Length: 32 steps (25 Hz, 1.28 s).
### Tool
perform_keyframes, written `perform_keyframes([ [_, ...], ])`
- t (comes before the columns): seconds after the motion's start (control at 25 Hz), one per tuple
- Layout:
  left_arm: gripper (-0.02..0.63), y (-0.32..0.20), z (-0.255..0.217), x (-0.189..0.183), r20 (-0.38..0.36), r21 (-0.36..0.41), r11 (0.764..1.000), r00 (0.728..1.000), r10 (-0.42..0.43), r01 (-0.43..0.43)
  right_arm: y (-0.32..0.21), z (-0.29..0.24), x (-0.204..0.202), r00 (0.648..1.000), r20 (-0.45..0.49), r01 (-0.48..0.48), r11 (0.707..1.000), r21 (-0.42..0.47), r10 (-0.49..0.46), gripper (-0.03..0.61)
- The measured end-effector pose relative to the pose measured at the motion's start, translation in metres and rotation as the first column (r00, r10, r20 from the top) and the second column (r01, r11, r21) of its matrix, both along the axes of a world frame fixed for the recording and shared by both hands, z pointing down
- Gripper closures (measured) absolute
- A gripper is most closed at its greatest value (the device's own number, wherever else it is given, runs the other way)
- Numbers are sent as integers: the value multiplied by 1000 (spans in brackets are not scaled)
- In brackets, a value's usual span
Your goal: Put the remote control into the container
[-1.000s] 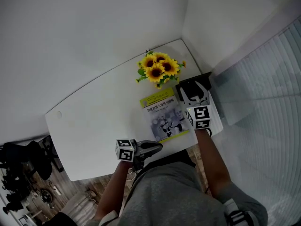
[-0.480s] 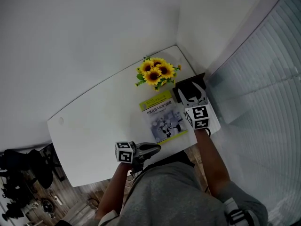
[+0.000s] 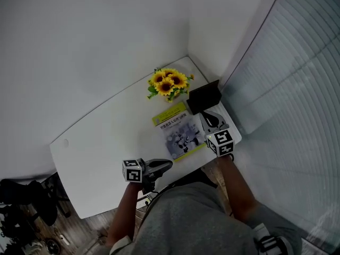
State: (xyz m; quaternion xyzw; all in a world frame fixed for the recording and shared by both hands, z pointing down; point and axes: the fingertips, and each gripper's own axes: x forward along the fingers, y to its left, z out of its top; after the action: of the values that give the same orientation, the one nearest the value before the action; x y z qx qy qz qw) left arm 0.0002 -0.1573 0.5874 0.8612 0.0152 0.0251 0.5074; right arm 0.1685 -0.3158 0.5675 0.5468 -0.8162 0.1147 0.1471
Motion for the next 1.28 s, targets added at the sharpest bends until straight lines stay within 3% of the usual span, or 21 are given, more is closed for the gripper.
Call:
perform_keyframes([
  [0.28, 614, 4, -15, -26, -14, 84, 995, 999, -49, 50, 60, -2, -23, 999, 49, 4, 999, -47, -2, 561],
  [0.48, 614, 19, -21, -37, -15, 173, 979, 994, -109, 110, 118, 13, -34, 992, 105, -53, 992, -111, 64, 561],
  [0.6, 614, 35, -21, -47, -14, 202, 967, 988, -156, 156, 153, 20, -50, 992, 121, -24, 991, -135, 41, 561],
  [0.92, 614, 79, -17, -71, -15, 225, 950, 976, -218, 216, 226, 23, -74, 994, 106, 56, 988, -145, -41, 561],
  [1.28, 614, 95, -24, -92, -69, 222, 930, 956, -286, 294, 255, 22, -77, 995, 86, 68, 989, -131, -57, 561],
])
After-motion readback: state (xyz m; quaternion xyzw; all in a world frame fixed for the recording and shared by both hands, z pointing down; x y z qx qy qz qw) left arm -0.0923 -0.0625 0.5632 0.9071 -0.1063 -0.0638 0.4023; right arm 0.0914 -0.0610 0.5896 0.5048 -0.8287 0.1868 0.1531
